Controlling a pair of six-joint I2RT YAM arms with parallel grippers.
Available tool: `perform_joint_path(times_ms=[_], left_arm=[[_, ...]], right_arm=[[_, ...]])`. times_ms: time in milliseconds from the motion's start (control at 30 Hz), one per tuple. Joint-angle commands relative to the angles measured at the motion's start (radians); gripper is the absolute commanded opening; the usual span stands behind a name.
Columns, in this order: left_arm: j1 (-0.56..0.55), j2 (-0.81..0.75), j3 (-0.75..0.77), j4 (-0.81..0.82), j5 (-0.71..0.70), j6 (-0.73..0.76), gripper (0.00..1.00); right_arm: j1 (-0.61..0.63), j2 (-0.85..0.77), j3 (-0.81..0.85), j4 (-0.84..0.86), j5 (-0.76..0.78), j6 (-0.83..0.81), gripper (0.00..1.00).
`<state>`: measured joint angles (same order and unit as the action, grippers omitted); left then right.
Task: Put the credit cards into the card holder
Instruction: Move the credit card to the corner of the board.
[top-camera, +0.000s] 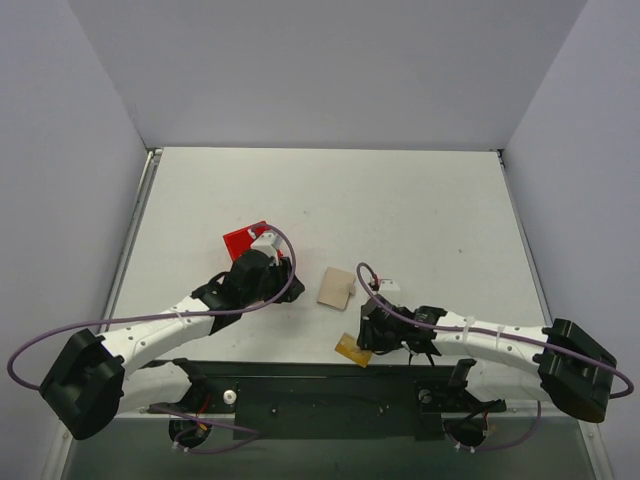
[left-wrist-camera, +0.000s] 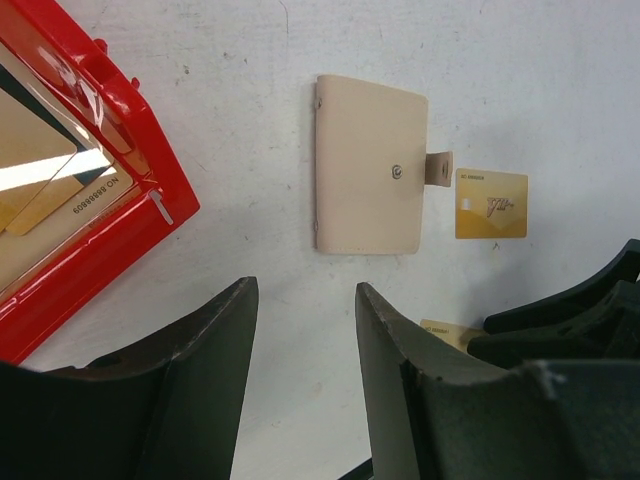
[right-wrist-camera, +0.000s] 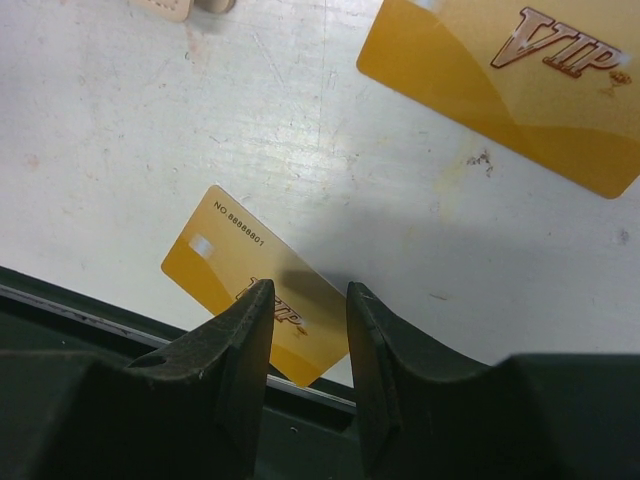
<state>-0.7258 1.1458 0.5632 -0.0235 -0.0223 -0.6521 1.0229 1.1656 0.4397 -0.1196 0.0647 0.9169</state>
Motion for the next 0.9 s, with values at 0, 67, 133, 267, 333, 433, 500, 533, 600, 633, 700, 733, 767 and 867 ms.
perform_joint_path(times_ms=[0,67,133,267,333,433,500,533,600,633,700,733,767,867], left_arm=[[-0.006,0.006,0.009,0.051,0.01,-0.012,0.54],[-0.004,0.011,0.007,0.056,0.012,-0.014,0.54],[-0.004,0.014,0.006,0.062,0.015,-0.017,0.54],[-0.006,0.025,0.004,0.073,0.019,-0.018,0.54],[-0.007,0.032,0.004,0.079,0.021,-0.021,0.54],[-0.012,0.042,0.003,0.086,0.022,-0.023,0.54],[-0.012,0.048,0.006,0.091,0.022,-0.024,0.53],[-0.014,0.052,0.007,0.094,0.022,-0.024,0.53],[-0.017,0.058,0.009,0.096,0.022,-0.026,0.53],[-0.015,0.06,0.009,0.096,0.022,-0.024,0.53],[-0.017,0.061,0.01,0.097,0.022,-0.023,0.53],[-0.017,0.065,0.012,0.097,0.022,-0.023,0.53],[-0.017,0.065,0.012,0.097,0.022,-0.023,0.53],[-0.018,0.069,0.014,0.1,0.022,-0.023,0.53]], right_arm=[[0.019,-0.009,-0.052,-0.117,-0.045,0.016,0.32],[0.025,-0.021,-0.056,-0.112,-0.055,0.017,0.32],[0.029,-0.04,-0.061,-0.107,-0.055,0.02,0.32],[0.036,-0.064,-0.075,-0.095,-0.103,0.022,0.32],[0.037,-0.076,-0.082,-0.089,-0.111,0.023,0.32],[0.039,-0.095,-0.101,-0.063,-0.126,0.025,0.32],[0.039,-0.109,-0.114,-0.043,-0.14,0.023,0.33],[0.037,-0.116,-0.117,-0.037,-0.146,0.026,0.33],[0.039,-0.125,-0.125,-0.02,-0.161,0.027,0.33],[0.039,-0.129,-0.131,-0.005,-0.17,0.027,0.33],[0.039,-0.133,-0.139,0.015,-0.186,0.022,0.33],[0.039,-0.136,-0.142,0.02,-0.19,0.019,0.33],[0.039,-0.136,-0.144,0.031,-0.198,0.016,0.33],[0.039,-0.136,-0.147,0.044,-0.212,0.005,0.33]])
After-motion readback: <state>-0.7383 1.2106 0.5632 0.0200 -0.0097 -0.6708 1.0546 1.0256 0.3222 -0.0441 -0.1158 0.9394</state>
